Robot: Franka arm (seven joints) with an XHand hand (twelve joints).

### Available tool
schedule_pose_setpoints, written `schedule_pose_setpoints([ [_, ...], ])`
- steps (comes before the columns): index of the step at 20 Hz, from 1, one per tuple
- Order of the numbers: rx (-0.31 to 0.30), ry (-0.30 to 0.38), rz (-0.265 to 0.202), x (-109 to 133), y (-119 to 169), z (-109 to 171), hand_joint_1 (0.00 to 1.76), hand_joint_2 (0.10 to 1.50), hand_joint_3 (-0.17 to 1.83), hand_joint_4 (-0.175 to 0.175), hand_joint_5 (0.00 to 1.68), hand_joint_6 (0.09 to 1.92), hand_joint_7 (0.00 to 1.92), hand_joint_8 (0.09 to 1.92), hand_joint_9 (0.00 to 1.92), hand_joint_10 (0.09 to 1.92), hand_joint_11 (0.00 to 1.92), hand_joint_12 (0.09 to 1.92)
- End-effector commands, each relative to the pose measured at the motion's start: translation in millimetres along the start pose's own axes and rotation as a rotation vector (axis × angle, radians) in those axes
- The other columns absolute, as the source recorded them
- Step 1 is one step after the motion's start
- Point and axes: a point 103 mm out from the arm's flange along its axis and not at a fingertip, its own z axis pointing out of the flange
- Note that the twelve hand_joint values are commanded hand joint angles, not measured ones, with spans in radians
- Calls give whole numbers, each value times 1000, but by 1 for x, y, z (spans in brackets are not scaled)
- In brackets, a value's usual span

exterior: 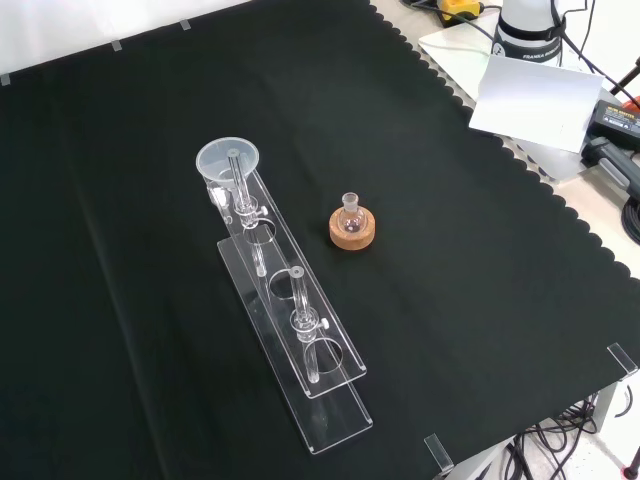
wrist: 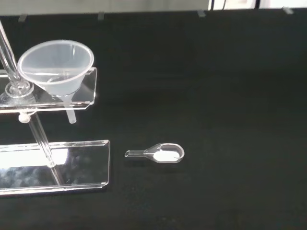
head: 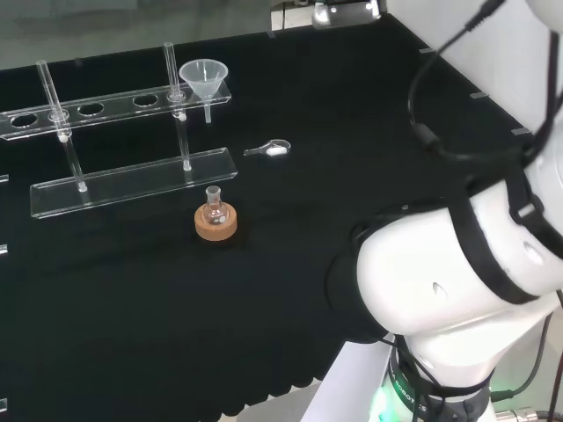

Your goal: Pick up the funnel from the transparent funnel stand.

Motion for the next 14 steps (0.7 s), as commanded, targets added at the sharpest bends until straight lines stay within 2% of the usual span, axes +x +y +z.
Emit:
schedule_pose_setpoints([
  [1,60,-15,-102,50,81,26,0,1207,365,24,182,87,9,280,144,633,131,1355],
  [5,101,-57,-130,64,93,35,39,1204,328,23,186,87,0,312,144,636,130,1357],
  [14,182,-60,-127,78,119,59,319,1046,245,6,246,87,83,414,224,666,154,1366],
])
